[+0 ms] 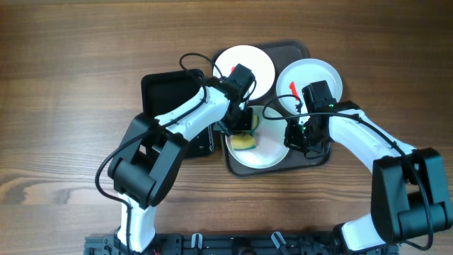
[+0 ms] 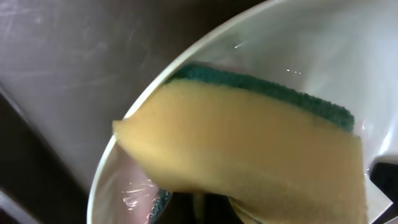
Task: Clean dirty plates on tray and stack at the side
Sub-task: 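Keep scrubbing the plate with the sponge in circles, left gripper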
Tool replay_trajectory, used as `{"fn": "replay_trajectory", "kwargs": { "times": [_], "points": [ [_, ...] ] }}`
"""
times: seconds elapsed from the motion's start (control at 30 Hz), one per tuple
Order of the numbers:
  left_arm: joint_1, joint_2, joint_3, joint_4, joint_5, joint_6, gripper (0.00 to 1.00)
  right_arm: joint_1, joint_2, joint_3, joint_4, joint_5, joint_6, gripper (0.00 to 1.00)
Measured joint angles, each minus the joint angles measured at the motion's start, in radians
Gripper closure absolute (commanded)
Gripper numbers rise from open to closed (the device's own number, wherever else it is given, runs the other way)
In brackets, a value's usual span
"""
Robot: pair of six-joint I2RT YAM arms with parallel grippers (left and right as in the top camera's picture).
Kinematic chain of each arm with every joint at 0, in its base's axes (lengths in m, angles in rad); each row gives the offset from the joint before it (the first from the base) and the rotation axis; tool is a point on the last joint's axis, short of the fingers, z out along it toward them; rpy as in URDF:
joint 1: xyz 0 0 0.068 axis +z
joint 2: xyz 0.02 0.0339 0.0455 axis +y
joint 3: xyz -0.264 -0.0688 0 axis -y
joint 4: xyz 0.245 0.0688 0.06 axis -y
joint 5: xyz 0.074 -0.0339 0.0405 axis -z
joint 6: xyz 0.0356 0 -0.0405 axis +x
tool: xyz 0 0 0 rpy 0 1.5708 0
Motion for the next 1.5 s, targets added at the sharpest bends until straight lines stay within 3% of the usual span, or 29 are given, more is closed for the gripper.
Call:
{"fn": "replay_trajectory", "kwargs": {
  "times": [0.3, 0.53, 0.73, 0.97, 1.13, 1.5],
  "points": [
    [-0.094, 0.019, -0.017, 0.231, 0.114, -0.086, 0.96, -0.011, 0.000, 0.000, -0.012, 0.016, 0.000, 0.96],
    [-0.179, 0.029, -0.017, 0.249, 0.150, -0.136, 0.96, -0.012, 0.000, 0.000, -0.017, 0.021, 0.000, 0.96],
    [-0.155, 0.030, -0.003, 0.158, 0.121, -0.129, 0.96, -0.008, 0.000, 0.000, -0.015, 0.010, 0.000, 0.96],
    [-0.056, 0.004, 0.011, -0.029, -0.038, -0.068, 0.96, -0.002, 0.000, 0.000, -0.008, 0.002, 0.000, 0.96],
    [-0.017, -0.005, 0.010, -0.049, -0.082, -0.050, 0.96, 0.001, 0.000, 0.000, -0.001, -0.016, 0.000, 0.96],
    [-0.081, 0.018, -0.016, 0.212, 0.086, -0.116, 0.96, -0.013, 0.000, 0.000, -0.016, 0.010, 0.000, 0.96]
  ]
}}
